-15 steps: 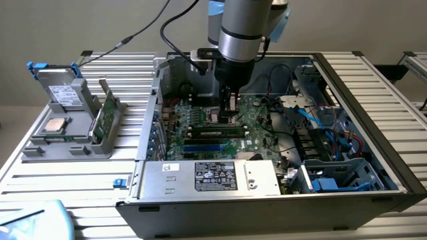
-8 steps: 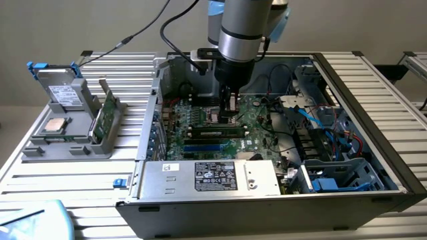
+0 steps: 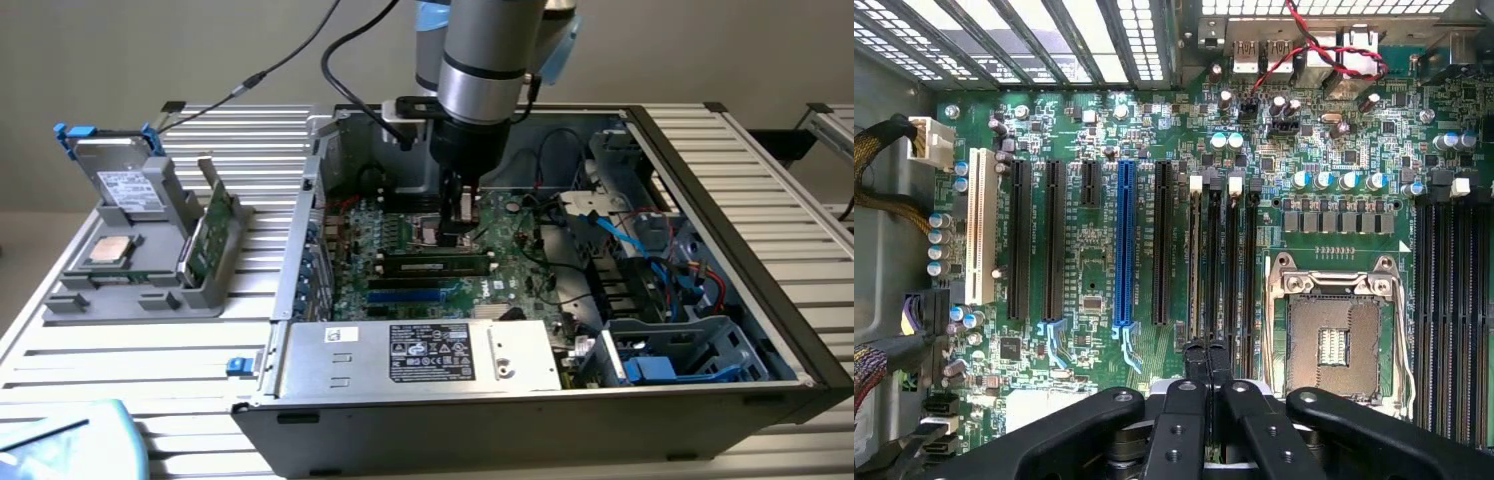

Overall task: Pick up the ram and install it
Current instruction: 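Press down the ram until it locks into place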

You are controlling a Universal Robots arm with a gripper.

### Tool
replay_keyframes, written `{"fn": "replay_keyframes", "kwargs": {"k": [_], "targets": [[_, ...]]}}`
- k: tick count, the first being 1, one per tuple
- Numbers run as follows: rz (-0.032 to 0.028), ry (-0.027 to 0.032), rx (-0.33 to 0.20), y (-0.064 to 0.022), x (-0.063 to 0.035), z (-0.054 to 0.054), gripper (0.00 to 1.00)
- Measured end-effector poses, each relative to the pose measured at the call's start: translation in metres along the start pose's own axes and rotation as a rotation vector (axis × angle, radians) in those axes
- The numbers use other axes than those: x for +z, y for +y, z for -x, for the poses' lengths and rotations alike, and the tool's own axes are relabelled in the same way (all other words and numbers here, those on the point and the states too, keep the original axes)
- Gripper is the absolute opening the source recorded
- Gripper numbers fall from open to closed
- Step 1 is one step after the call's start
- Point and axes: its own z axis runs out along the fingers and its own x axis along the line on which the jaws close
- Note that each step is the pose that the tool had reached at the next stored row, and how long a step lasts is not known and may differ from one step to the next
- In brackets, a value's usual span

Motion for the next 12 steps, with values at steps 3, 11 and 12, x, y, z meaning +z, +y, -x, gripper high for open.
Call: {"fn": "replay_keyframes", "kwargs": {"k": [3,11,12], "targets": [[0.0,-0.0012,0.0,-0.0095,-0.0007,-0.004,0.11],[0.0,-0.0042,0.0,-0.026,-0.002,-0.01,0.11],[-0.0001,-0.0043,-0.001,-0.0266,-0.0014,-0.01,0.11]]}}
